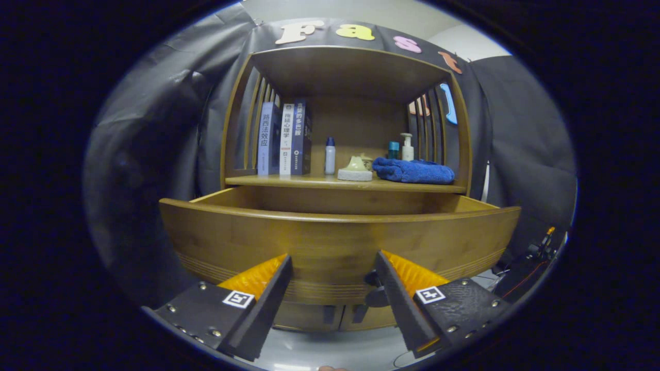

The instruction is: Pull open the drawer, take out the items inside it, and place them on the countertop above the cabinet.

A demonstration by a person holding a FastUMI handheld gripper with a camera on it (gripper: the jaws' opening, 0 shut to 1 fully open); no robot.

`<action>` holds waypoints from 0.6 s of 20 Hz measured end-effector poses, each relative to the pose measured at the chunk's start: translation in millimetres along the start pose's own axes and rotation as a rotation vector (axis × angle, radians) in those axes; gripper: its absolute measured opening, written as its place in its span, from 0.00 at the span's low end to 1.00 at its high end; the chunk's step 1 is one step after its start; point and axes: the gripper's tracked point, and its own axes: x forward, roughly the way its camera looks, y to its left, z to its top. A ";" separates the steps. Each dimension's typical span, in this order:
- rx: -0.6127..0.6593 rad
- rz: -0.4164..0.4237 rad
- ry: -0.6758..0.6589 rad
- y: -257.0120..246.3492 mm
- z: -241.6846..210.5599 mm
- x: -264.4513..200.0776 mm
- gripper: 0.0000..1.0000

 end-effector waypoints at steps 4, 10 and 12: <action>0.024 0.014 -0.007 -4.4 5.2 27.9 0.98; 0.018 0.004 -0.041 -3.4 10.7 59.5 0.99; 0.035 0.003 -0.039 -5.1 11.7 74.2 0.98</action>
